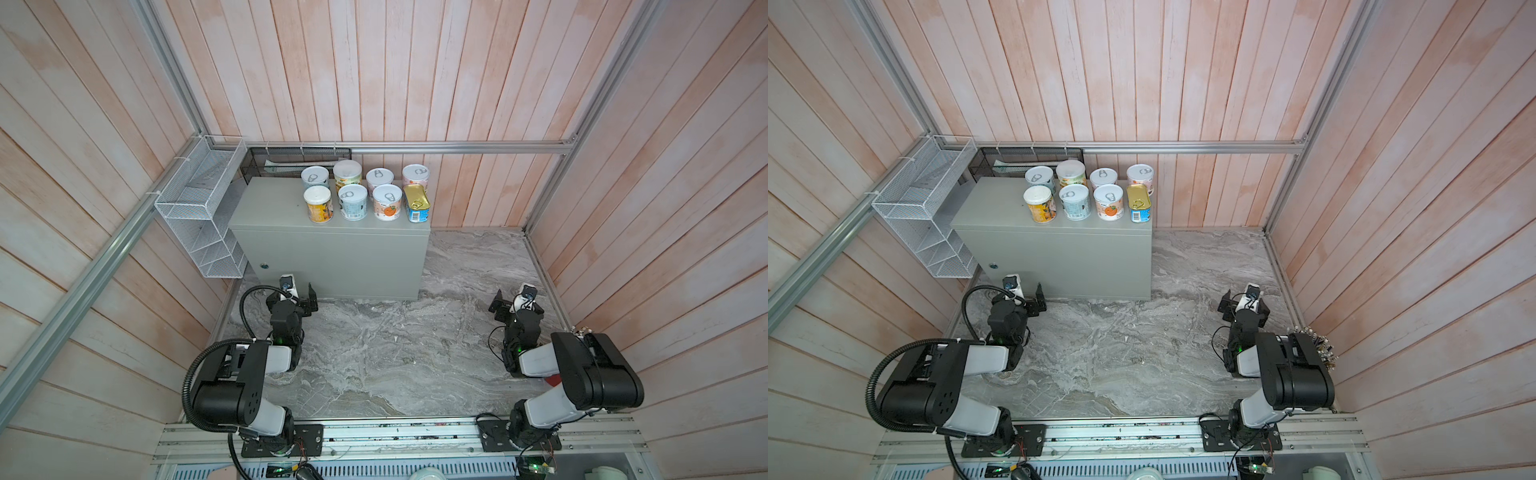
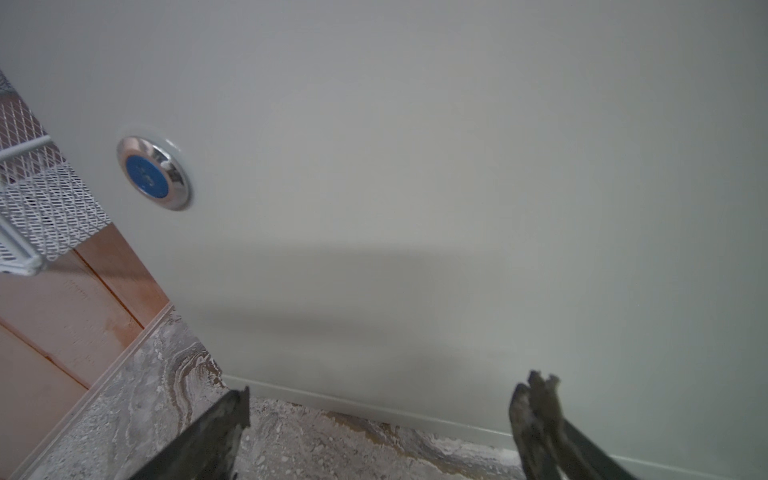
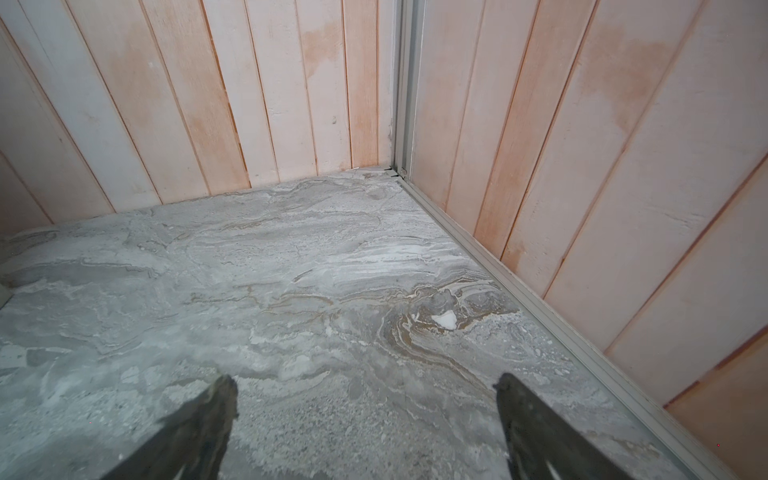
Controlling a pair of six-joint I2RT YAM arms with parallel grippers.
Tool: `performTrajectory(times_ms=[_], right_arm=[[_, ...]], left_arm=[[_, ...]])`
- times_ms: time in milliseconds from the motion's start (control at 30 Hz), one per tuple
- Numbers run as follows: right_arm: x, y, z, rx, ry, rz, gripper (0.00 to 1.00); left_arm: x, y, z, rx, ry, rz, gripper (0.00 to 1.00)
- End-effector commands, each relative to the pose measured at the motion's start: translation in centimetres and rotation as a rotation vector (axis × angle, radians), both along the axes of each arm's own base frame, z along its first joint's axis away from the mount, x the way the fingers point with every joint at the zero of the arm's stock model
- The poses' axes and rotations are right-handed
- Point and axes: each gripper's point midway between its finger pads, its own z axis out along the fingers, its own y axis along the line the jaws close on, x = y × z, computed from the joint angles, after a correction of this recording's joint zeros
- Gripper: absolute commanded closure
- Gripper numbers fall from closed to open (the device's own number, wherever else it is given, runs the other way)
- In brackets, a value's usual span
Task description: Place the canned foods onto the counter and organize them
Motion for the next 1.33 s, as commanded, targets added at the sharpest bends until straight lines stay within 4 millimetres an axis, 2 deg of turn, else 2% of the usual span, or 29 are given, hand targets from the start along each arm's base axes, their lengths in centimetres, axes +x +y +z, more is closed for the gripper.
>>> performTrajectory(times_ms=[0, 1300], right_arm=[[0.44, 0.34, 1.42, -0.011, -0.034, 0.017, 0.02], [0.46, 0.28, 1.54, -0.013, -0.039, 0.017, 0.02]], left_arm=[[0.61, -0.24, 0.47, -0.013, -0.013, -0.019, 0.0], [0.96, 0.01, 0.22, -0.029, 0.008, -0.026, 0.0]])
